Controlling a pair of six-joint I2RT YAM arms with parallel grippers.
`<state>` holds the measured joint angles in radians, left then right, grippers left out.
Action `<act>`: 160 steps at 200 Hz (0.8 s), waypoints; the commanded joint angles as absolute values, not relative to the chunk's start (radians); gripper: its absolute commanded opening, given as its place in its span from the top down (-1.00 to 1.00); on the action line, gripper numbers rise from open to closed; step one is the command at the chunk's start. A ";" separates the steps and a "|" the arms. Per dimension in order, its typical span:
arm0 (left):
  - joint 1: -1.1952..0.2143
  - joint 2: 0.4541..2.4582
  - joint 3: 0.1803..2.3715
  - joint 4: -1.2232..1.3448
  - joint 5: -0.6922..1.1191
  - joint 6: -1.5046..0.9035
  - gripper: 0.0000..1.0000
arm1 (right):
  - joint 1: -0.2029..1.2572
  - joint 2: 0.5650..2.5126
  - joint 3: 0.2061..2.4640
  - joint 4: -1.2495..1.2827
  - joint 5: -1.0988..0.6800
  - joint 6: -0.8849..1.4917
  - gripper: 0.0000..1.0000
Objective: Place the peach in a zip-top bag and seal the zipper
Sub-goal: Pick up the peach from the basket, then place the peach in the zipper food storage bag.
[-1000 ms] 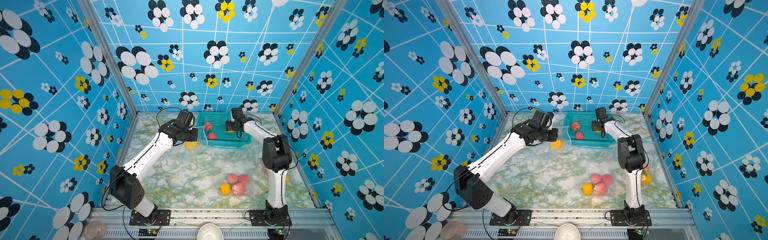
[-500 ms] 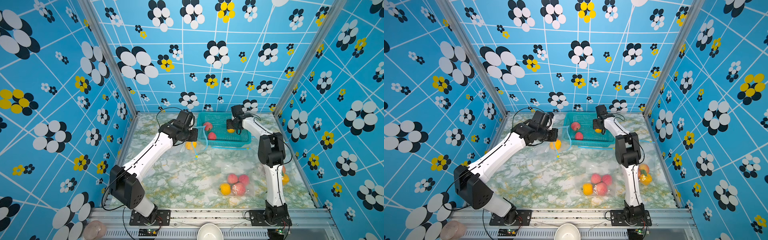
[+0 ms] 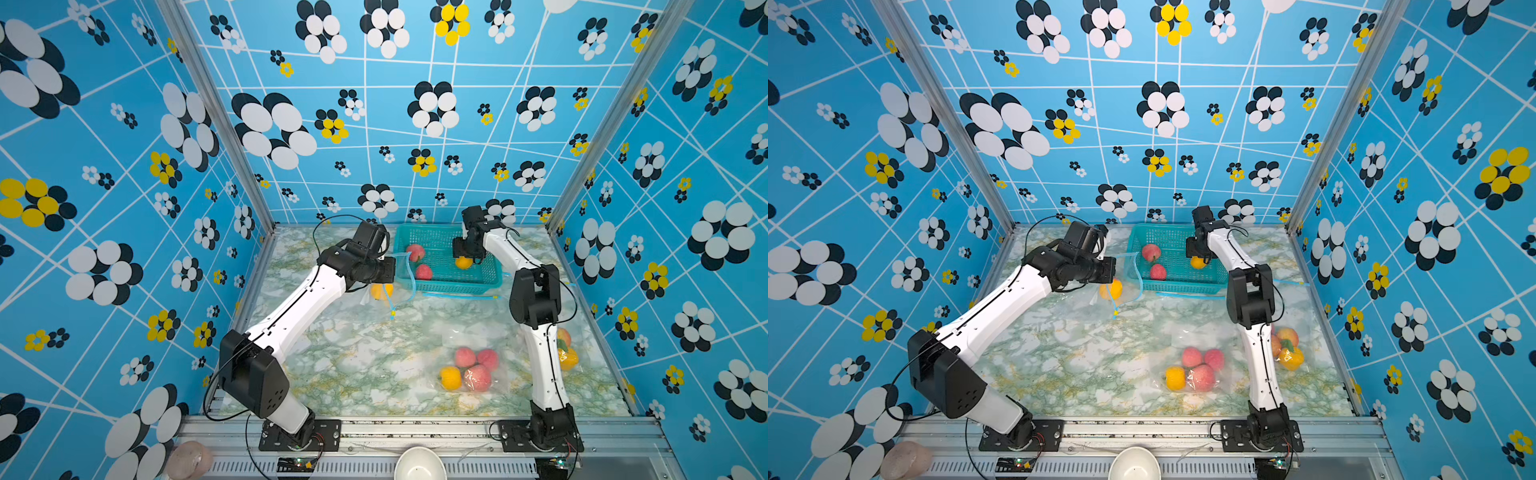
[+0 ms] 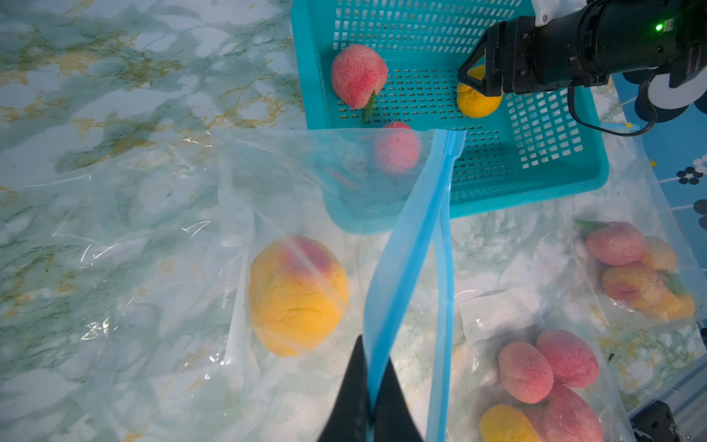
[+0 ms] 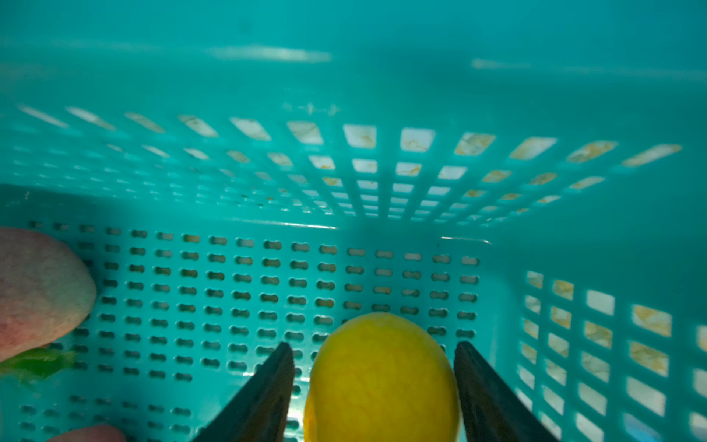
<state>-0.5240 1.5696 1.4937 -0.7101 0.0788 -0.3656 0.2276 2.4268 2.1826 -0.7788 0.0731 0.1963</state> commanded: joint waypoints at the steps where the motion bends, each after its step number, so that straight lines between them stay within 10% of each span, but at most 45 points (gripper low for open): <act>1: -0.519 1.548 1.478 -0.715 0.078 -0.346 0.87 | 0.221 2.445 2.212 -0.842 0.049 0.198 -0.35; 160: -0.506 1.552 1.466 -0.691 0.087 -0.354 0.86 | 0.431 1.790 1.771 -0.517 -0.172 0.205 -0.09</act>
<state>-0.5186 1.5684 1.4780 -0.7025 0.0792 -0.3660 0.3546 1.8957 1.8809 -0.6273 -0.0349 0.1989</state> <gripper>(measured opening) 0.069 0.543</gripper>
